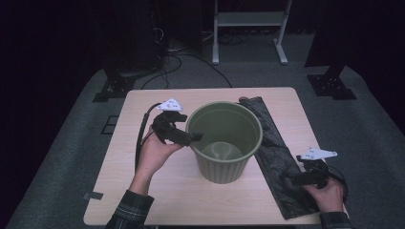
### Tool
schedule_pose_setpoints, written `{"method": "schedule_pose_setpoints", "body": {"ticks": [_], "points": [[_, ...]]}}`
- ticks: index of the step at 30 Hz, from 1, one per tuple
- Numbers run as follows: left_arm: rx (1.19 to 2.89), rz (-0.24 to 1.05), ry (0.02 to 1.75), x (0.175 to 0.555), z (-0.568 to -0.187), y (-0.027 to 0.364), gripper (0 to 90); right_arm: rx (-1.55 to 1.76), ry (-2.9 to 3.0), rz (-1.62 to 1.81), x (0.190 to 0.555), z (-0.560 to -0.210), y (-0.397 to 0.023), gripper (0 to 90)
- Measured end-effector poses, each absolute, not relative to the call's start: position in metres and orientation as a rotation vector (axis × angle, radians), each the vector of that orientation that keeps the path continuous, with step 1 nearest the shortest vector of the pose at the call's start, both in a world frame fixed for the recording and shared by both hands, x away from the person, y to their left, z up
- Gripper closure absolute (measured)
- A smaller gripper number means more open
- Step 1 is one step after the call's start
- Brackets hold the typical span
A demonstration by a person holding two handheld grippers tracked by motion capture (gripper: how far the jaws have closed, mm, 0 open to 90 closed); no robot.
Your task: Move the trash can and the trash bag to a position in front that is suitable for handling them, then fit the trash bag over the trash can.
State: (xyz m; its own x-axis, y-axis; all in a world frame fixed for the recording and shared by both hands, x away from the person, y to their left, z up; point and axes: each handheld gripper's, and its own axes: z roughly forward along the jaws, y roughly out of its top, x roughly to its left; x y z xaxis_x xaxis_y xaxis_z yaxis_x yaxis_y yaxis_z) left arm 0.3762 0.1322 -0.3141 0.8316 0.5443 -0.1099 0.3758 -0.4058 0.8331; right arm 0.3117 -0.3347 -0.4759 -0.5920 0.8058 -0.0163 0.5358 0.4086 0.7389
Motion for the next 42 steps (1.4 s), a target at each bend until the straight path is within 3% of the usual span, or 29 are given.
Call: {"method": "schedule_pose_setpoints", "body": {"ticks": [6,13,42], "points": [[1.954,0.269,0.676,0.361,-0.299,0.16,1.8,1.155,2.299,1.007,0.311,-0.476,-0.335,12.4],[1.981,0.311,0.674,0.339,-0.313,0.181,0.0,1.152,2.299,1.013,0.311,-0.475,-0.334,12.3],[2.122,0.301,0.696,0.293,-0.457,0.21,0.0,1.158,2.284,1.091,0.312,-0.472,-0.323,9.9]]}}
